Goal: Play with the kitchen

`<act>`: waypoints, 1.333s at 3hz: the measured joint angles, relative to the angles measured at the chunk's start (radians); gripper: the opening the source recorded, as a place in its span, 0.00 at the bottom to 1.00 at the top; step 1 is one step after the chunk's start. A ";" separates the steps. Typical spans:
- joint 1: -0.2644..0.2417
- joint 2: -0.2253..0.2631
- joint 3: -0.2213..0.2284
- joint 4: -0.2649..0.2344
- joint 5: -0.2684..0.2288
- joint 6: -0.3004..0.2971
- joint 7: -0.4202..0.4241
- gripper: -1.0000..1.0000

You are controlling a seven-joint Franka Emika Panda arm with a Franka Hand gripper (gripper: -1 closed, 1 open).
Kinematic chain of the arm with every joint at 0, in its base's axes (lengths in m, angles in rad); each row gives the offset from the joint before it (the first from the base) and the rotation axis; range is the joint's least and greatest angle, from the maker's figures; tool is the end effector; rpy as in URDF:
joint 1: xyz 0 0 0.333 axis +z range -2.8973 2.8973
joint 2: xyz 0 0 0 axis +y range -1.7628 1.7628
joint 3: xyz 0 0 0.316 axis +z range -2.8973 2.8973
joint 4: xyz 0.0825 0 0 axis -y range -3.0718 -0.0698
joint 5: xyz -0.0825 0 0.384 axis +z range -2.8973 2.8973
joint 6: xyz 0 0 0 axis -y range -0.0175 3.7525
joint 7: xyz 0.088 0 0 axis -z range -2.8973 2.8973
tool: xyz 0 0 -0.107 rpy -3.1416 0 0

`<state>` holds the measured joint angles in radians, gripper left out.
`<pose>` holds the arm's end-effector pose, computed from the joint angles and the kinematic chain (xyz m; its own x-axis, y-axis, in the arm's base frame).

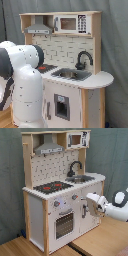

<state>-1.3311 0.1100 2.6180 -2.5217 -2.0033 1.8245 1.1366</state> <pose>0.2014 0.4262 0.3534 -0.2085 0.9507 0.2296 0.0208 -0.2303 0.9729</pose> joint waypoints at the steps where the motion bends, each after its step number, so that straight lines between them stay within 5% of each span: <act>1: 0.008 0.001 0.002 0.027 0.000 -0.032 -0.093 1.00; 2: 0.008 0.011 0.001 0.050 0.002 -0.092 -0.181 1.00; 4: 0.022 0.031 0.002 0.188 0.028 -0.142 -0.382 1.00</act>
<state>-1.3095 0.1415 2.6205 -2.3334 -1.9748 1.6828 0.7547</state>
